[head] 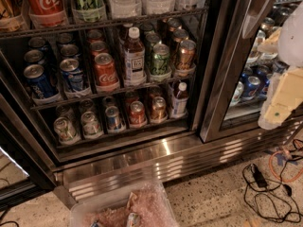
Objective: Pick green can from top shelf of fridge
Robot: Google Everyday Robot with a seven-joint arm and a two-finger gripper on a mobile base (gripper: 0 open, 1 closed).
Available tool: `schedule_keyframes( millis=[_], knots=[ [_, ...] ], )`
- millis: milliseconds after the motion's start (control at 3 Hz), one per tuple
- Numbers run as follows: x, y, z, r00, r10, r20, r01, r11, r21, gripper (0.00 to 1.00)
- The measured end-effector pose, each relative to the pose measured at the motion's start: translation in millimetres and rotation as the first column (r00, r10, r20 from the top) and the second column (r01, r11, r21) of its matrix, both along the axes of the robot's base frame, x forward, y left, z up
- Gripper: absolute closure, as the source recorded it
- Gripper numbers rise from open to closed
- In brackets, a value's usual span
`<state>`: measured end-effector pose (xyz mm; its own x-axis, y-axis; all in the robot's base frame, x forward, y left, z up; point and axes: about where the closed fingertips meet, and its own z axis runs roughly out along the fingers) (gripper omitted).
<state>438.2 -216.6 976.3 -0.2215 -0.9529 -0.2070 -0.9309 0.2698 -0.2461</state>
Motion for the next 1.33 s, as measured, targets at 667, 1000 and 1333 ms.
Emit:
schedule_keyframes(
  millis=[667, 1000, 1333],
  knots=[
    [15.8, 9.0, 9.2, 0.9969, -0.05, 0.061, 0.046, 0.997, 0.059, 0.0],
    [33.1, 17.9, 16.4, 0.9924, -0.071, 0.1, 0.061, 0.993, 0.104, 0.0],
    [33.3, 18.0, 16.5, 0.9923, -0.072, 0.1, 0.061, 0.993, 0.104, 0.0]
  ],
)
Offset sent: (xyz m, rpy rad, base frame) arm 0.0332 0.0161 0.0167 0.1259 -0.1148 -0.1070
